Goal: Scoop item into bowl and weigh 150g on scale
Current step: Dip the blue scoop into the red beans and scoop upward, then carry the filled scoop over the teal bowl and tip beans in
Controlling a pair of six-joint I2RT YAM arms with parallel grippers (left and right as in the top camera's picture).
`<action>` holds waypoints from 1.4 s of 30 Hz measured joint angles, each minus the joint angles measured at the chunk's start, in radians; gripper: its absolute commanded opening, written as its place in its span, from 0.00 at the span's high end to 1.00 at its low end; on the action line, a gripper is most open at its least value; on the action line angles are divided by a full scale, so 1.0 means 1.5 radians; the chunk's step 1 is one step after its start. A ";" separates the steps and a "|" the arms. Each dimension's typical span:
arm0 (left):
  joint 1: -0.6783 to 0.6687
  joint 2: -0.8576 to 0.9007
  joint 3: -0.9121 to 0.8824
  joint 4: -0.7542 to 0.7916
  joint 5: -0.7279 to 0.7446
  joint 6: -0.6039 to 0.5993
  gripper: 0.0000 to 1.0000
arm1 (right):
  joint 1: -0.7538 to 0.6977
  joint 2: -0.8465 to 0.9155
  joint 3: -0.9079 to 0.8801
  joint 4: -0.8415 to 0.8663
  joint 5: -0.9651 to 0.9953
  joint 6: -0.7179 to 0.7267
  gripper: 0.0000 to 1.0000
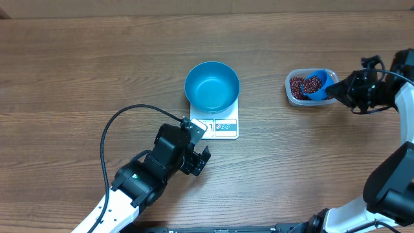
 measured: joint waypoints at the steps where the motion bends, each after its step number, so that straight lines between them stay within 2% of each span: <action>1: 0.000 0.000 0.000 0.000 0.000 0.000 0.00 | -0.007 0.000 0.000 -0.002 -0.009 0.000 0.96; 11: 0.000 0.000 0.000 0.000 0.000 0.000 0.00 | -0.034 0.000 0.000 -0.006 -0.174 -0.027 0.96; 20: 0.000 0.000 0.000 0.000 0.000 0.000 0.00 | -0.008 0.000 0.001 -0.022 -0.230 -0.035 0.96; 37: 0.000 0.000 0.000 0.000 0.000 0.000 0.00 | 0.234 -0.055 0.102 0.020 -0.240 0.036 0.96; 42: 0.000 0.000 0.000 0.000 0.000 0.000 0.01 | 0.336 -0.055 0.102 0.065 -0.172 0.089 0.96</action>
